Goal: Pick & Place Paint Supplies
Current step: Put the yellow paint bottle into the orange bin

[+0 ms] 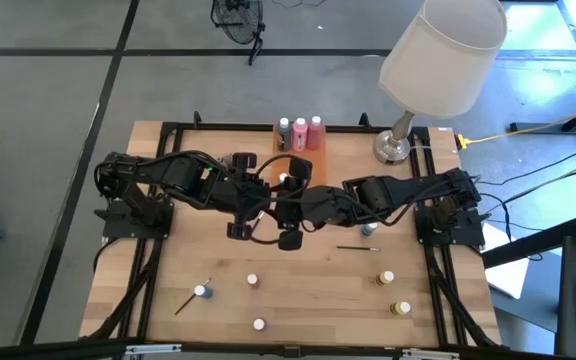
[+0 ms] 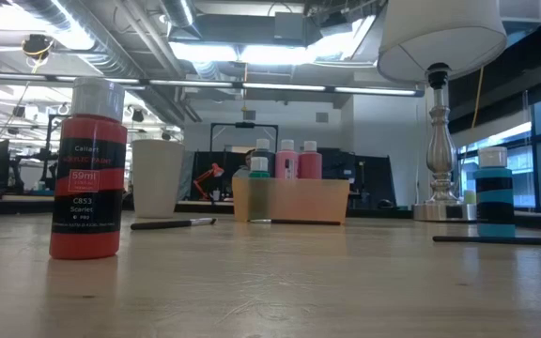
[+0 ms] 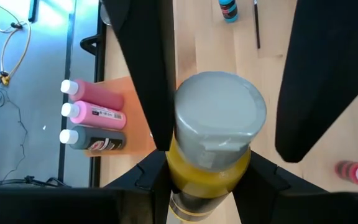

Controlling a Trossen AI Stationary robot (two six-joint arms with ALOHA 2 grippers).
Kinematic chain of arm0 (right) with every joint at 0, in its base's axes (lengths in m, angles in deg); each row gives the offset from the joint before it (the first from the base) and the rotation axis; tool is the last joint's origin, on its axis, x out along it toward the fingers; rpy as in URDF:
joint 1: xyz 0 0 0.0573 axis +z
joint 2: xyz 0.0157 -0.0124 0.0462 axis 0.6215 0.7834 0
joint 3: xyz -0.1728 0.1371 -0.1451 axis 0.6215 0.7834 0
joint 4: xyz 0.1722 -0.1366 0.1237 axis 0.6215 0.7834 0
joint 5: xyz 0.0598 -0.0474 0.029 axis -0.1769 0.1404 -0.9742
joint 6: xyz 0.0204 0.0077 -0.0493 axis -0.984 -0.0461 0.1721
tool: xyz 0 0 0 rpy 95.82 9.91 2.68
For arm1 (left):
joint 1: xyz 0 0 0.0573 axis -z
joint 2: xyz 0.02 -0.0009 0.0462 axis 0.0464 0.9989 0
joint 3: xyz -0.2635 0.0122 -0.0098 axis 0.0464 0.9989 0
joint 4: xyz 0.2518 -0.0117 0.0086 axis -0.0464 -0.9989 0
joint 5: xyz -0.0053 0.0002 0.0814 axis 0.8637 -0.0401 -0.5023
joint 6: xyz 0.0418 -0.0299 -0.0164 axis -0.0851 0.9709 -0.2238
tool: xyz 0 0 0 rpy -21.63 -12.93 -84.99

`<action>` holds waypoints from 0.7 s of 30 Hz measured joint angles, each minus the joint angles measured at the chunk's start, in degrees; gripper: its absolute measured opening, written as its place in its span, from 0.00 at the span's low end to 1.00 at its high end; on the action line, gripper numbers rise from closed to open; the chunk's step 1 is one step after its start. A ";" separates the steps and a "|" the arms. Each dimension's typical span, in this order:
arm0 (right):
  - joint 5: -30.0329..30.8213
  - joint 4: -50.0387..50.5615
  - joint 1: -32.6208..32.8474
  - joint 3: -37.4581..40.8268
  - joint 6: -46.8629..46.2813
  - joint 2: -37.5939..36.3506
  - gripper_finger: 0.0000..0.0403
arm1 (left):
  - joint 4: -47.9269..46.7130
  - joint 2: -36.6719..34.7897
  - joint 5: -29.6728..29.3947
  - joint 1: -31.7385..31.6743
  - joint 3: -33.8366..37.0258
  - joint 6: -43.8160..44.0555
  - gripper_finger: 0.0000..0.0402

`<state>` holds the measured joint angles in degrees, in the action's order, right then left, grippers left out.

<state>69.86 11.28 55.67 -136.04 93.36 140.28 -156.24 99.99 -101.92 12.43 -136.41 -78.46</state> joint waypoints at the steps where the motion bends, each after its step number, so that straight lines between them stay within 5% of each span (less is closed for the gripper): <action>1: -0.03 0.03 -0.01 0.00 -0.07 0.00 0.47 | 0.04 0.00 -0.08 0.00 0.00 0.00 0.32; 21: -1.58 0.55 -1.53 0.00 -0.77 -0.02 0.43 | -0.03 0.00 -0.54 -0.02 0.00 0.00 0.32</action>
<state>68.28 11.83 54.14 -136.04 92.59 140.26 -156.26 99.99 -102.47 12.41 -136.41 -78.46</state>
